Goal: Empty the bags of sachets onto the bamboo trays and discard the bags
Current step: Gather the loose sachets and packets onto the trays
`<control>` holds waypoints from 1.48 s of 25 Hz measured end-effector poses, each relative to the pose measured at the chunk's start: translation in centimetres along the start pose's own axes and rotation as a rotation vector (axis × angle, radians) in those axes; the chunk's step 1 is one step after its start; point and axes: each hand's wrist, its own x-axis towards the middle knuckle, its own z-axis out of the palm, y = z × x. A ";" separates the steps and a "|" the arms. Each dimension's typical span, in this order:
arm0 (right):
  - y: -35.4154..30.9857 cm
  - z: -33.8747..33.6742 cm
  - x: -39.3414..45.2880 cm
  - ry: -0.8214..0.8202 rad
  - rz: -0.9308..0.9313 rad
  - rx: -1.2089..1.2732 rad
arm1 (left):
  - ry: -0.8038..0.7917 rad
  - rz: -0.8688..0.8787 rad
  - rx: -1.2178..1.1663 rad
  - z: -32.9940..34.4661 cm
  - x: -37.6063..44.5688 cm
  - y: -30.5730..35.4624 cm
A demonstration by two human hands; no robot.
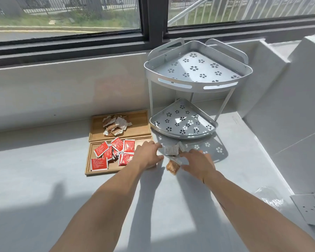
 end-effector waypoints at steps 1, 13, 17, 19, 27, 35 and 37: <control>-0.1 0.2 0.5 -0.012 -0.028 -0.012 | -0.008 0.001 0.009 0.1 0.8 0.6; -0.7 4.2 2.8 0.049 -0.116 -0.060 | -0.010 -0.061 0.026 2.4 5.2 2.8; 0.5 3.9 2.2 0.001 -0.076 0.007 | 0.007 -0.066 -0.045 2.5 4.6 2.8; 1.4 3.1 1.9 -0.059 -0.016 0.098 | -0.028 -0.090 -0.108 2.6 4.2 2.8; 6.4 0.0 2.0 -0.005 0.159 0.225 | 0.058 -0.151 -0.415 2.7 6.0 4.9; 7.6 1.6 1.9 0.040 0.231 0.154 | 0.039 -0.252 -0.271 4.2 5.9 8.1; 7.0 2.0 1.5 0.033 0.225 0.164 | 0.004 -0.263 -0.336 4.9 5.1 8.5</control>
